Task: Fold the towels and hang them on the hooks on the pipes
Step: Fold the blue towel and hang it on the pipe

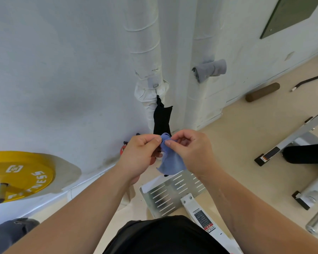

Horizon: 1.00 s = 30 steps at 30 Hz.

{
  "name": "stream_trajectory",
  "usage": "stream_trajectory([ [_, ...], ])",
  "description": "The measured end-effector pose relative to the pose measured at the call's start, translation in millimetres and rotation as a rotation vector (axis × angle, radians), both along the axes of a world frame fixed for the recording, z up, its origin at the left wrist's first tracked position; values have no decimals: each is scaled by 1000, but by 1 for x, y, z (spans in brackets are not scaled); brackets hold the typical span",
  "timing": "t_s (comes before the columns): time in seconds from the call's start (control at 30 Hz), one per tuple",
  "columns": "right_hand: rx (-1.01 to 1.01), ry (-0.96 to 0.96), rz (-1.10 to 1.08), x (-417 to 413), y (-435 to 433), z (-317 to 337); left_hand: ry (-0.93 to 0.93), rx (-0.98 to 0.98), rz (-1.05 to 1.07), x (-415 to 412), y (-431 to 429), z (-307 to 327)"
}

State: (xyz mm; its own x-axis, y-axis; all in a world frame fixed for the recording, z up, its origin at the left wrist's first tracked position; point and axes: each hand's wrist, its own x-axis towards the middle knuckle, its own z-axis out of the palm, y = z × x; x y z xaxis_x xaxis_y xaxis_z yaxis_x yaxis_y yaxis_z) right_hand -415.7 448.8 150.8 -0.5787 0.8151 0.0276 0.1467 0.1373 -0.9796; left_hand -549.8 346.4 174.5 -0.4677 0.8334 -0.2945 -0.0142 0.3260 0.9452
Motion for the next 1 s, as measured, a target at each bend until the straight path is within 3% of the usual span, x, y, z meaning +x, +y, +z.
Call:
stream_trajectory([
  [0.47, -52, 107, 23, -1, -6, -3, 12, 28, -25, 3, -9, 8],
  [0.63, -16, 103, 37, -1, -7, -7, 115, 40, -44, 6, -9, 7],
  [0.73, 102, 3, 73, -1, -1, -10, 215, 6, -35, 3, -7, 9],
  [0.83, 257, -223, 222, -1, 15, -17, 328, -19, -22, -7, -4, 19],
  [1.0, 503, -516, 346, -4, 32, -24, 452, 74, 47, -32, -2, 36],
])
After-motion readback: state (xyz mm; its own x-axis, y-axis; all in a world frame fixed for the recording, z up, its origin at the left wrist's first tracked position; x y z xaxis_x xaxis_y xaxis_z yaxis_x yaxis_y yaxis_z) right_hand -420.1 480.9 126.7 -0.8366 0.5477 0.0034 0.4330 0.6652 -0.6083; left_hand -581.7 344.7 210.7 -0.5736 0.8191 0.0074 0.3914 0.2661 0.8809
